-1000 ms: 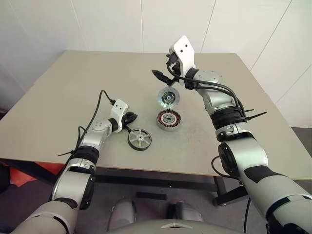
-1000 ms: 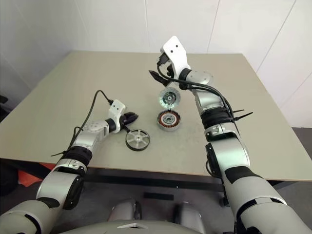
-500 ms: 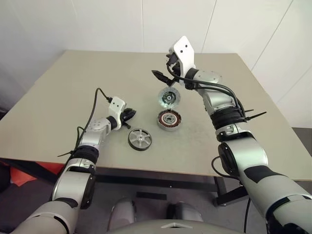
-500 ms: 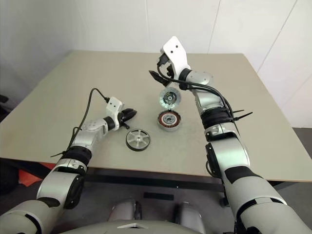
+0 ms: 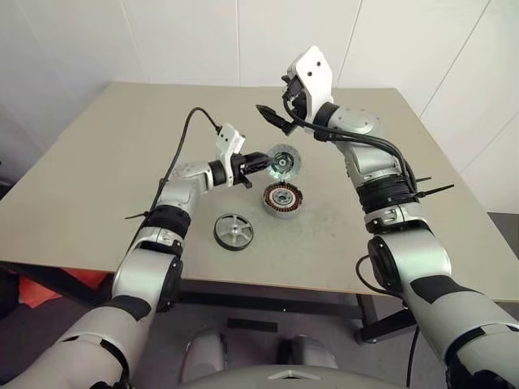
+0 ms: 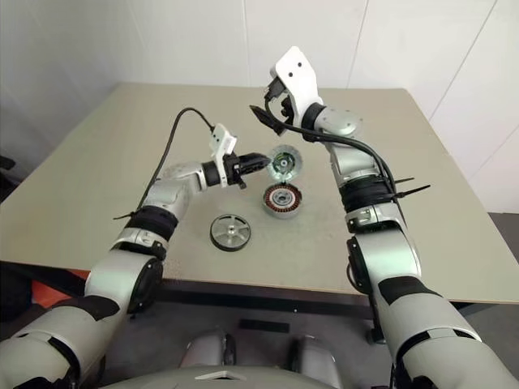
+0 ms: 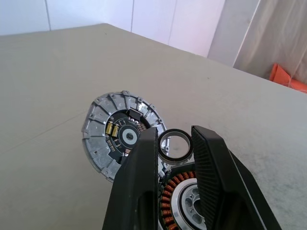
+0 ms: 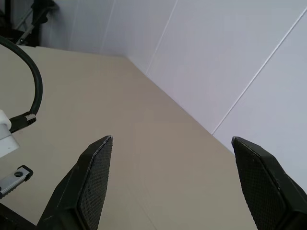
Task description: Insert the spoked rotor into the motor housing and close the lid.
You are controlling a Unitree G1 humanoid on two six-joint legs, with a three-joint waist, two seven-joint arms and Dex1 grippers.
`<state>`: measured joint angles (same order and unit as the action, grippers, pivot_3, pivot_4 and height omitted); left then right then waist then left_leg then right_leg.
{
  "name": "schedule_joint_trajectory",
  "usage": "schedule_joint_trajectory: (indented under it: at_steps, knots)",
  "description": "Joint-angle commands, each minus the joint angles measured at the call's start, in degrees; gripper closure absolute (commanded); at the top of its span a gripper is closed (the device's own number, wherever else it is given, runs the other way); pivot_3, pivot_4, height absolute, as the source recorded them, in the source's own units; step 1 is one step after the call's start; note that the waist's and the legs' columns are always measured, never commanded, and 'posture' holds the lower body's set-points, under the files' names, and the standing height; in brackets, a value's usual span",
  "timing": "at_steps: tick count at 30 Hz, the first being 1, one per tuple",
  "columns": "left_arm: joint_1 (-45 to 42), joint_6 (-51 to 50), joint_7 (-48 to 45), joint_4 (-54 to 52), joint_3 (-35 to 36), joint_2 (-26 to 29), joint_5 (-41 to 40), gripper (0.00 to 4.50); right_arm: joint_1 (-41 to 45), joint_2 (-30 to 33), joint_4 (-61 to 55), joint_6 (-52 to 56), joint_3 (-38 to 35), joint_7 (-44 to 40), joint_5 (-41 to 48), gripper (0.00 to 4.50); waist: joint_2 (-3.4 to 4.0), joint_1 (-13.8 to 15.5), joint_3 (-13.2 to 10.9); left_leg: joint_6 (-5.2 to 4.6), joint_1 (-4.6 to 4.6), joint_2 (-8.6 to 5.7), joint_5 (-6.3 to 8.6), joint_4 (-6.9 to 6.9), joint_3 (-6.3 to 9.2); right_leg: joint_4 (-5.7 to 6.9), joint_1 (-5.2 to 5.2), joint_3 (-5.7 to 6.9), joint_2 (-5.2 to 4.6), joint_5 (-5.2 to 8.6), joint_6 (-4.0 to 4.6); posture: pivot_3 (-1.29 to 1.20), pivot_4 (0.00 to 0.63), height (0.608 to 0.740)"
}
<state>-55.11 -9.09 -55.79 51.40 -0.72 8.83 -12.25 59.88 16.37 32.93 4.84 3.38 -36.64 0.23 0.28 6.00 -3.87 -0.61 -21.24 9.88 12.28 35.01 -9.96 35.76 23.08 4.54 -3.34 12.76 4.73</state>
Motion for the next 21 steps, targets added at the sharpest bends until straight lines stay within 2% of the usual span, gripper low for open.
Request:
schedule_joint_trajectory:
  at_steps: [1,11,21]
  knots:
    - [-3.8,2.3,-2.2,4.5,-1.6,-0.6,2.3,3.81,-0.1,1.1,-4.1,0.8,-1.7,1.6,1.0,0.0,0.0,0.1,0.0,-0.01,-0.01,0.0,0.0,0.0,0.01,-0.01,0.0,0.0,0.0,0.0,0.0,0.0,0.0,0.74]
    - [-7.7,6.6,-2.3,13.5,-1.8,-4.6,5.4,3.81,-3.4,1.6,-10.5,5.4,-2.5,3.0,2.3,0.0,-0.04,0.5,0.0,-0.21,-0.06,-0.01,-0.07,0.0,0.02,-0.06,0.0,0.02,0.0,-0.01,-0.01,0.0,0.0,0.74]
    - [-6.4,10.2,-1.8,16.7,-3.9,-5.4,10.4,3.81,-4.3,2.0,-12.3,6.4,-2.3,3.9,2.5,0.0,-0.04,1.5,0.0,-0.2,-0.05,-0.02,-0.07,0.0,0.02,-0.05,-0.01,0.02,-0.02,-0.01,-0.02,0.0,0.0,0.74]
